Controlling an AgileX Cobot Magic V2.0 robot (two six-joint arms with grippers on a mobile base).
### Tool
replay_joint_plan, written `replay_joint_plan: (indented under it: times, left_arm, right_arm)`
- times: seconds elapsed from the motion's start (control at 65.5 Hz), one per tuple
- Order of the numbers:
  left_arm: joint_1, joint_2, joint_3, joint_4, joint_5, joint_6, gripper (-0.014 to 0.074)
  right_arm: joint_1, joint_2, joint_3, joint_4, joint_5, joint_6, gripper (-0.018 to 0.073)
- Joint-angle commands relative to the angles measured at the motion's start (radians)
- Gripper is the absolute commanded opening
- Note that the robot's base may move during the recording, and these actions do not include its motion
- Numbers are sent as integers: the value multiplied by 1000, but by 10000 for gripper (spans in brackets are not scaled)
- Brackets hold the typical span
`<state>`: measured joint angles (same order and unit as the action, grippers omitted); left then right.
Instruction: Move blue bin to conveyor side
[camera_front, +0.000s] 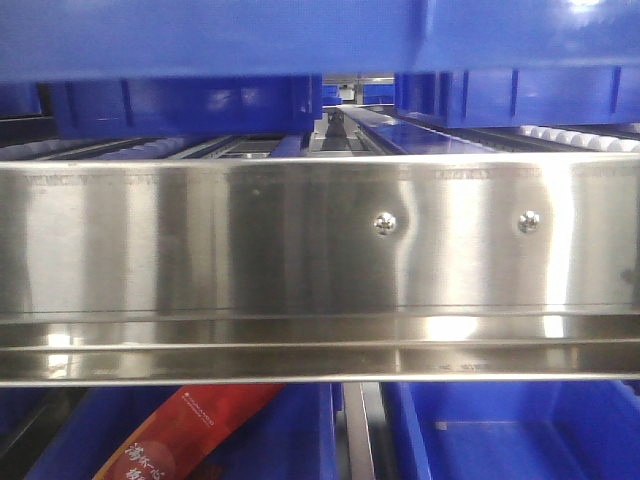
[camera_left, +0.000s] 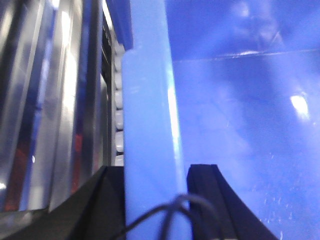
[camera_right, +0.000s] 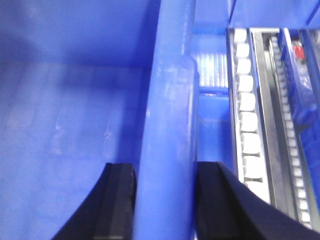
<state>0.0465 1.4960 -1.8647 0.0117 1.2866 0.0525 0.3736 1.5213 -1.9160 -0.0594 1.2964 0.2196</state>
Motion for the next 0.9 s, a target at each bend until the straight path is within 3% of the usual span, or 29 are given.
replay_joint_plan:
  times: [0.0, 0.351, 0.488, 0.885]
  left_arm:
    - [-1, -59, -13, -1, -65, 0, -20]
    - [-1, -134, -13, -12, -65, -4, -20]
    - [-1, -158, -7, -59, -65, -3, -20]
    - [-1, -299, 212, -76, -65, -3, -20]
  right_arm:
    - [-1, -54, -16, -14, -75, -8, -79]
    - [-1, -146, -16, -14, -75, -8, -79]
    - [-1, -184, -12, -14, -75, -8, -79]
    - [-1, -363, 257, 1, -75, -8, -79]
